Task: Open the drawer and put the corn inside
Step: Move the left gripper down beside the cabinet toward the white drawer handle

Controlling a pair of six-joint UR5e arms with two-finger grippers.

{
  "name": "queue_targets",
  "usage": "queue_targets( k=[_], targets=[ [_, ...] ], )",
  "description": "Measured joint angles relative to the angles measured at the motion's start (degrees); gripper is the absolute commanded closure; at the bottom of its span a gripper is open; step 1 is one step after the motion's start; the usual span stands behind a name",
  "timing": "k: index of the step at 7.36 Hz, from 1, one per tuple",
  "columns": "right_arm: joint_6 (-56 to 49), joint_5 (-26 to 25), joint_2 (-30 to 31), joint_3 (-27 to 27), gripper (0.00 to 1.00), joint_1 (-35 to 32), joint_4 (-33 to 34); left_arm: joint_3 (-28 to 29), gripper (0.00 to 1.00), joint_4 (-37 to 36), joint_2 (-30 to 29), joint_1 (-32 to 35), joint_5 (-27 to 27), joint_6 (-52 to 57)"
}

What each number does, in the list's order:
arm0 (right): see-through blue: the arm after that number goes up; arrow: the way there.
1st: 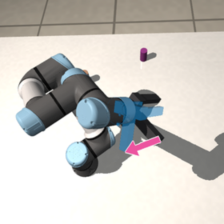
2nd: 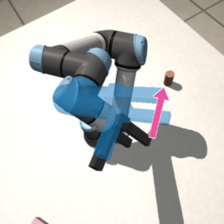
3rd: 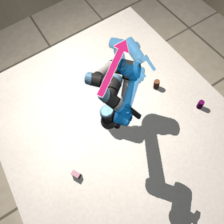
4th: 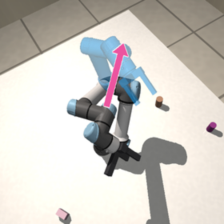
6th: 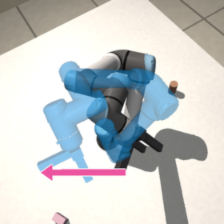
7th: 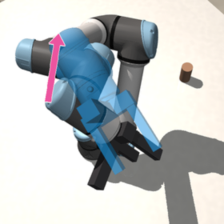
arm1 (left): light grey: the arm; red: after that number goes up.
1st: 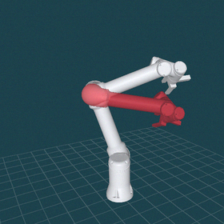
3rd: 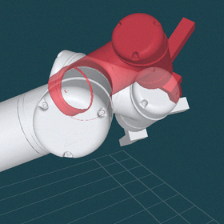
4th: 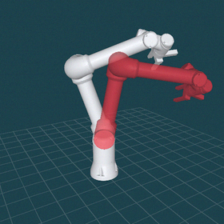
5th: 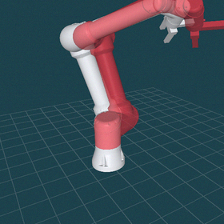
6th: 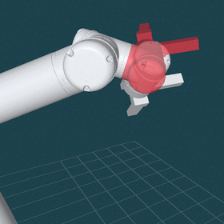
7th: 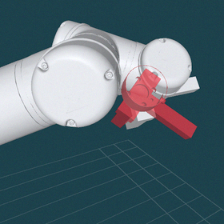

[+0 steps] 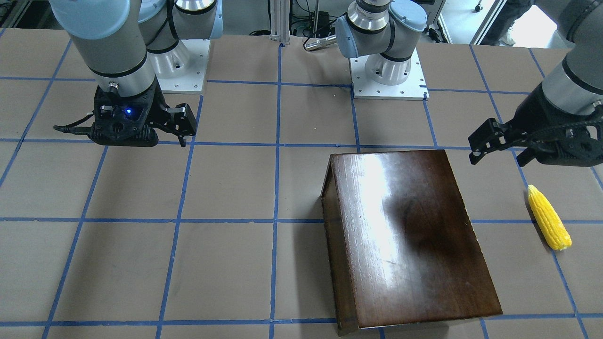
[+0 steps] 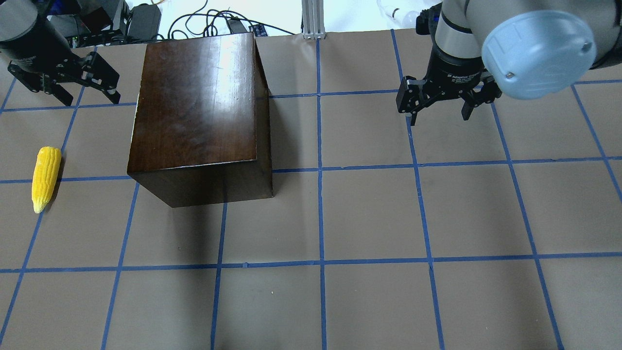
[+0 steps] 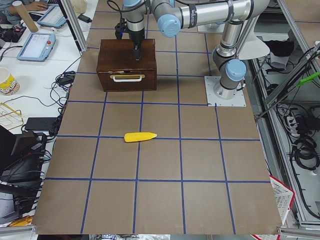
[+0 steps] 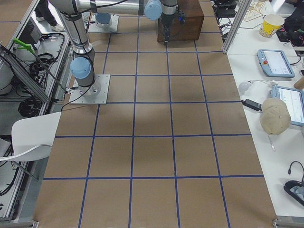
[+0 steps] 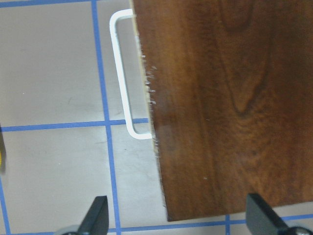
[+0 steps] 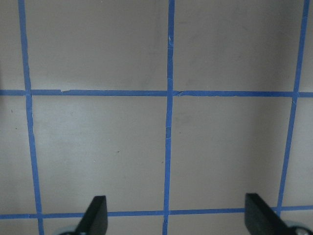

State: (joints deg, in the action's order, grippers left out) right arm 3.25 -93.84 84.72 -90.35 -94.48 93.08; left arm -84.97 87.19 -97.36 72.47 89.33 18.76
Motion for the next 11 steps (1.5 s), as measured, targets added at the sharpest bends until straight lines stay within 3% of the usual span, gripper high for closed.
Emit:
queue_targets(
  k=[5, 11],
  targets=[
    [0.0, 0.1, 0.0, 0.0, 0.00, 0.0, 0.0, 0.0, 0.00, -7.8, -8.1, -2.5, 0.3, 1.8],
    [0.0, 0.0, 0.0, 0.0, 0.00, 0.0, 0.0, -0.2, 0.00, -10.8, -12.8, -4.1, -0.3, 0.7]
  ],
)
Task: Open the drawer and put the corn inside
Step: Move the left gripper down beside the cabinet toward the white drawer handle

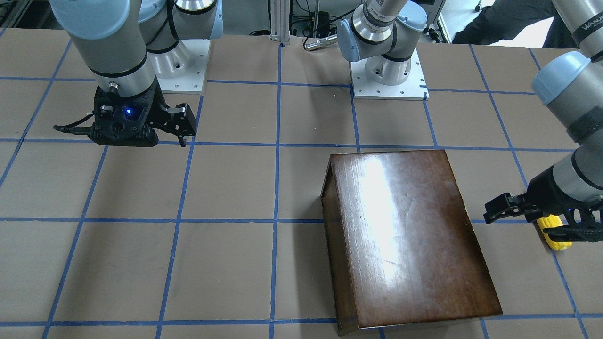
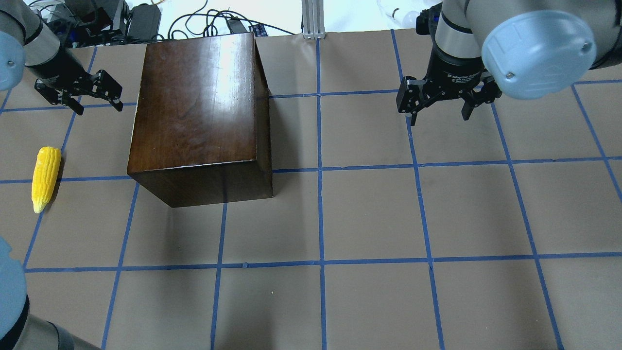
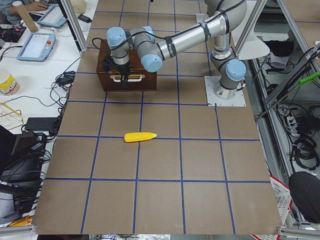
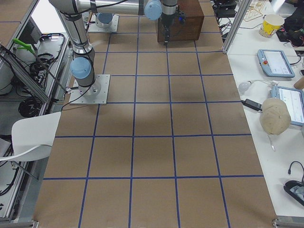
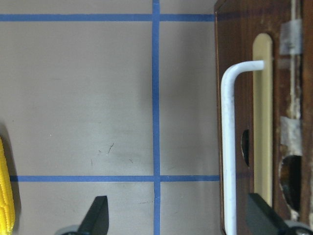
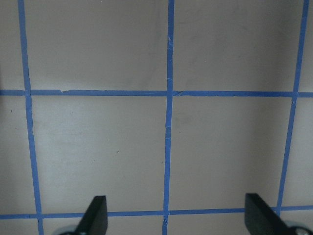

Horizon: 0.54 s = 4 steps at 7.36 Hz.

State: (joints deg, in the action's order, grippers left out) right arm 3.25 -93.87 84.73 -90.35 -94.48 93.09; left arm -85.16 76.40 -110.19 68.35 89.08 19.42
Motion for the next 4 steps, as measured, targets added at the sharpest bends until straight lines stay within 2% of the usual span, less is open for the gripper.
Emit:
queue_targets(
  k=[4],
  targets=[
    [0.0, 0.0, 0.0, 0.0, 0.00, 0.0, 0.0, -0.5, 0.00, 0.0, -1.3, -0.2, -2.5, -0.3]
  ],
)
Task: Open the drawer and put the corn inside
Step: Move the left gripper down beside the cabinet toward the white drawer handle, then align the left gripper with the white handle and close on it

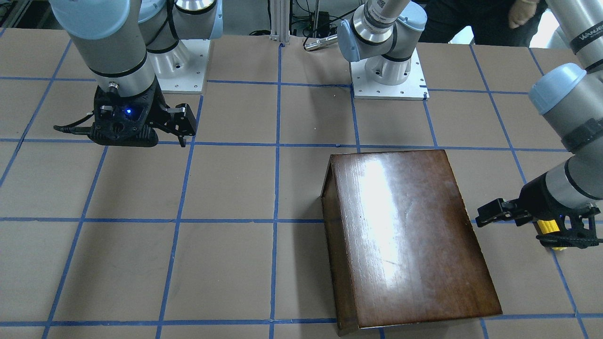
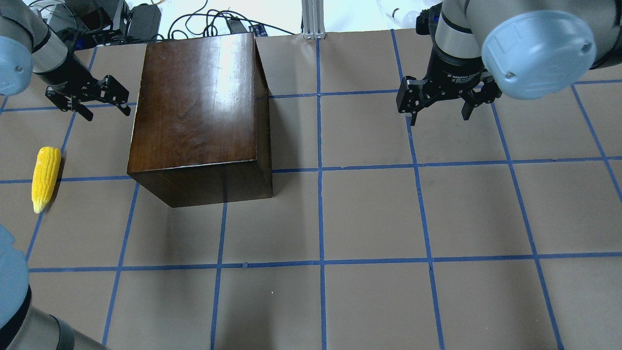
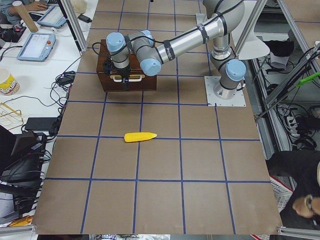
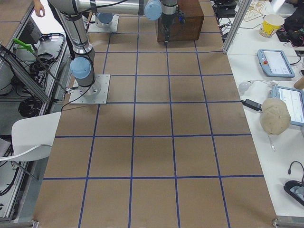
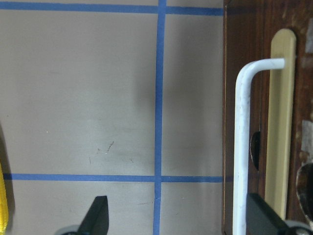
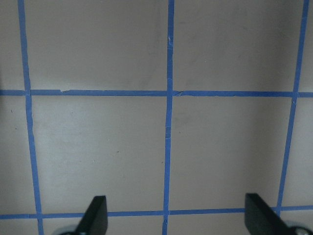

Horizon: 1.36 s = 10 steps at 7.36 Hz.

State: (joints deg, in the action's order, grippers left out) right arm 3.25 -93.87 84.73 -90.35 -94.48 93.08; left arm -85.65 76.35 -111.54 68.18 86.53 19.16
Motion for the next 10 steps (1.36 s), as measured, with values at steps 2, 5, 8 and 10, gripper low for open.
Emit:
queue_targets(
  k=[2, 5, 8, 10],
  targets=[
    [0.0, 0.0, 0.0, 0.0, 0.00, 0.0, 0.0, -0.1, 0.00, 0.0, -0.3, -0.1, -1.1, 0.0],
    [0.0, 0.0, 0.0, 0.0, 0.00, 0.0, 0.0, -0.2, 0.00, 0.4, -0.7, -1.2, -3.5, 0.0],
    [0.0, 0.0, 0.0, 0.0, 0.00, 0.0, 0.0, -0.3, 0.00, 0.6, -1.1, -1.8, -4.7, 0.1],
    [0.0, 0.0, 0.0, 0.0, 0.00, 0.0, 0.0, -0.4, 0.00, 0.7, -1.5, -1.8, -5.1, 0.7]
  ],
)
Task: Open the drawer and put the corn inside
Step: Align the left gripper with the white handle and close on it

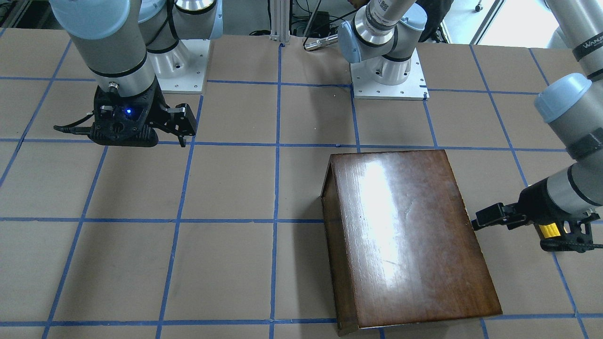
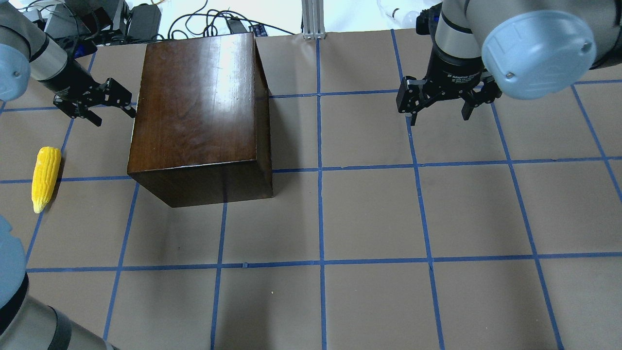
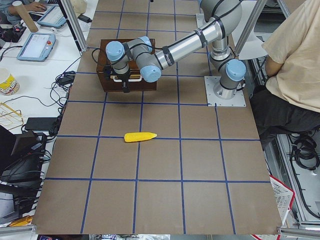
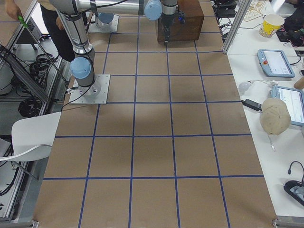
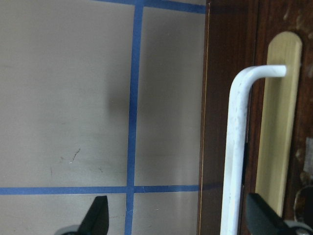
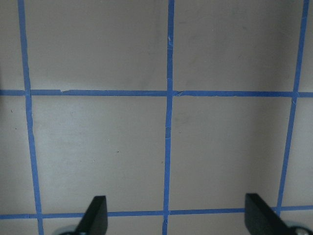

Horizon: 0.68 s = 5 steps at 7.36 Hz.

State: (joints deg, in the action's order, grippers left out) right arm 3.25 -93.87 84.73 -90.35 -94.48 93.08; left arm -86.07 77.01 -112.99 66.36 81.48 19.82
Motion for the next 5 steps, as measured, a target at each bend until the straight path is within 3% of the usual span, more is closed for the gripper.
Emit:
queue_targets(
  k=[5],
  targets=[
    [0.0, 0.0, 0.0, 0.0, 0.00, 0.0, 0.0, -0.1, 0.00, -0.2, -0.8, 0.0, -2.4, 1.9]
  ],
)
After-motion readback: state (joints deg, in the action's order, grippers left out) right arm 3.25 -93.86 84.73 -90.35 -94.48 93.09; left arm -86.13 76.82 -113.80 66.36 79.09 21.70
